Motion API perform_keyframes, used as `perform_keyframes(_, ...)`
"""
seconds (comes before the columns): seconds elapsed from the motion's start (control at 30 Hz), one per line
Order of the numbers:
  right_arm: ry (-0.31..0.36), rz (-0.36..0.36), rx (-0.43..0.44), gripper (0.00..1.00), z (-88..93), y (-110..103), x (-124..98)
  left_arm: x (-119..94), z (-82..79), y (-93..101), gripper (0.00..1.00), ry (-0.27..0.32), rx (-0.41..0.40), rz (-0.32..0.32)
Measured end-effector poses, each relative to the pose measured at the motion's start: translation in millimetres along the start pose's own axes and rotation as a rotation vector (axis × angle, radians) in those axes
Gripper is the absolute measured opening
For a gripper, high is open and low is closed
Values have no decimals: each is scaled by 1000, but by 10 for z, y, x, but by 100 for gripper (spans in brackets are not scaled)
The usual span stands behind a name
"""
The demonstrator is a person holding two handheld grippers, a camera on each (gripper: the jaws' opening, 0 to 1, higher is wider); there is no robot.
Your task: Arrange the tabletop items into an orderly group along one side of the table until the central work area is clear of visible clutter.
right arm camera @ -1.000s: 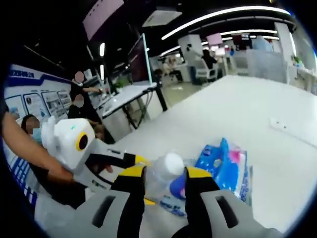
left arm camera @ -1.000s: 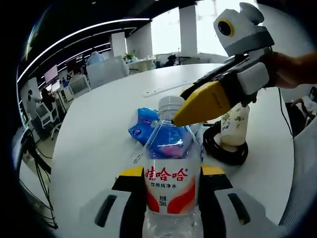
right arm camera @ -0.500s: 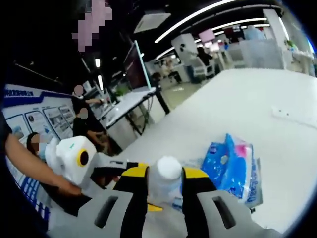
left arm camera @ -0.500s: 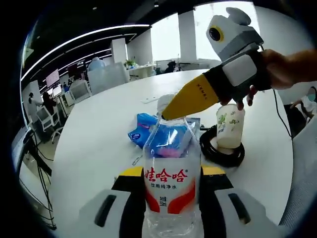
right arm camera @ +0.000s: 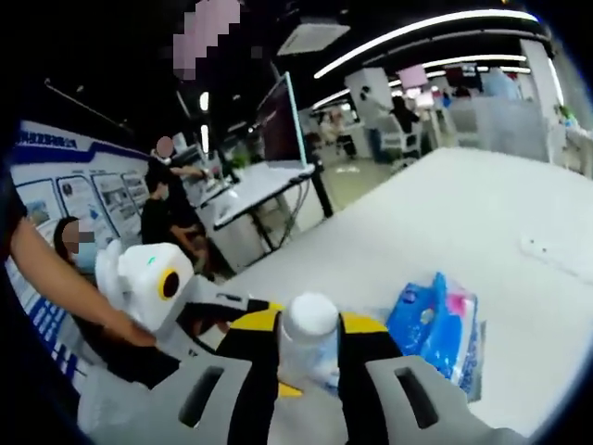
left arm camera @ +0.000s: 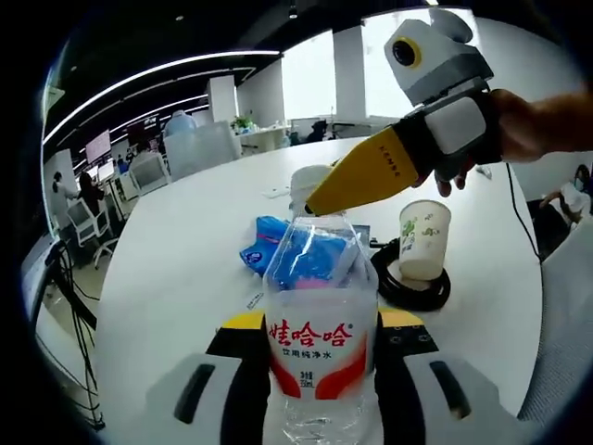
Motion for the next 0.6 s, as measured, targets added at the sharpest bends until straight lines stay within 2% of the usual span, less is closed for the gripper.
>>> perform_keyframes(0.43,-25,-8,-147,19,-19,-218,-15,-117,-2,36,42,-18,14,-7)
perform_keyframes(0.6,-33,-4,-174,19,-8,-278,-22,-147,4,57,42,-29,11,-26)
Point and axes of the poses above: the point that each gripper's makers call its tool centre point, and the gripper's own axes: x roughly forward along the fingers, y roughly to its right, z roughly out of its underside, the point moved 3 cm from there along -x, roughly backward along the fingers, and after that the axes turned 12 degrees about x, right-handed, at the moved point
